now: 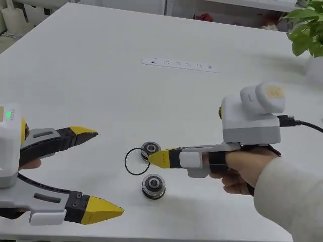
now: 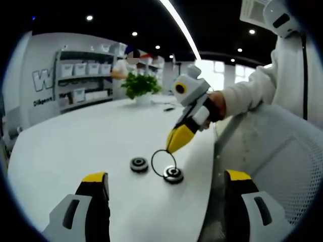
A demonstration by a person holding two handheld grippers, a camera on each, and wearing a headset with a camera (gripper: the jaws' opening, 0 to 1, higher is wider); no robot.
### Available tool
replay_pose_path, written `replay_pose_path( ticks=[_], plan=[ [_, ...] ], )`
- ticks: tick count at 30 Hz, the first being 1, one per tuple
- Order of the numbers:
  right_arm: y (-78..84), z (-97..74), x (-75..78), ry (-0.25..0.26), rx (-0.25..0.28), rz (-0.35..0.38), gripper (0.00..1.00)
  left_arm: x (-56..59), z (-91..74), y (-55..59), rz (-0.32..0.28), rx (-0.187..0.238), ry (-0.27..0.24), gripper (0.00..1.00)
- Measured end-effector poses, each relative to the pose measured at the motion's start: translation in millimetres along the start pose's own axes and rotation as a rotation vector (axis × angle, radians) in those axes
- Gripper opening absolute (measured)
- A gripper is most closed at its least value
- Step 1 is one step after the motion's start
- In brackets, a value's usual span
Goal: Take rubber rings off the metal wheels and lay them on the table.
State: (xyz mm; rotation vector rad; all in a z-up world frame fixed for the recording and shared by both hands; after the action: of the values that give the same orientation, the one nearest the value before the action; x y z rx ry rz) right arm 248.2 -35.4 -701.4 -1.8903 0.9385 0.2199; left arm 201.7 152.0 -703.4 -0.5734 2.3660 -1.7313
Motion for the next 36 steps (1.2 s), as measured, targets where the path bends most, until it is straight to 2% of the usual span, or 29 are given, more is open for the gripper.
replay_pose_path(
  ticks=[16, 26, 36],
  plan=[
    [9.9, 40.5, -20.2, -0.033, -0.104, -0.079, 0.0, 1.3, 1.1, 0.2, -0.001, 0.002, 0.012, 0.96],
    [15.3, 55.2, -11.2, 0.021, -0.158, -0.131, 0.0, -0.1, 1.7, 2.9, -0.014, -0.008, 0.011, 0.96],
    [15.4, 53.0, 1.9, 0.055, -0.148, -0.117, 0.0, -1.4, 5.1, 10.9, -0.042, -0.046, 0.022, 0.96]
  ],
)
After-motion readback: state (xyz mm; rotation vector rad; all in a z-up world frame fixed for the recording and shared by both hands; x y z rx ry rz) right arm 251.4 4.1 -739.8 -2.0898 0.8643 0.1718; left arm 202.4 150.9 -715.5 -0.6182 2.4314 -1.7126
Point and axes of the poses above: the centre of the closed fingertips' face, and the gripper's own axes: z roughly forward along the fingers, x roughly to its right, y roughly out of its underside, the point moved 9 cm from there along -z, roughly backward along the fingers, and after that the axes turned 7 degrees about y, right-handed, at the moved point
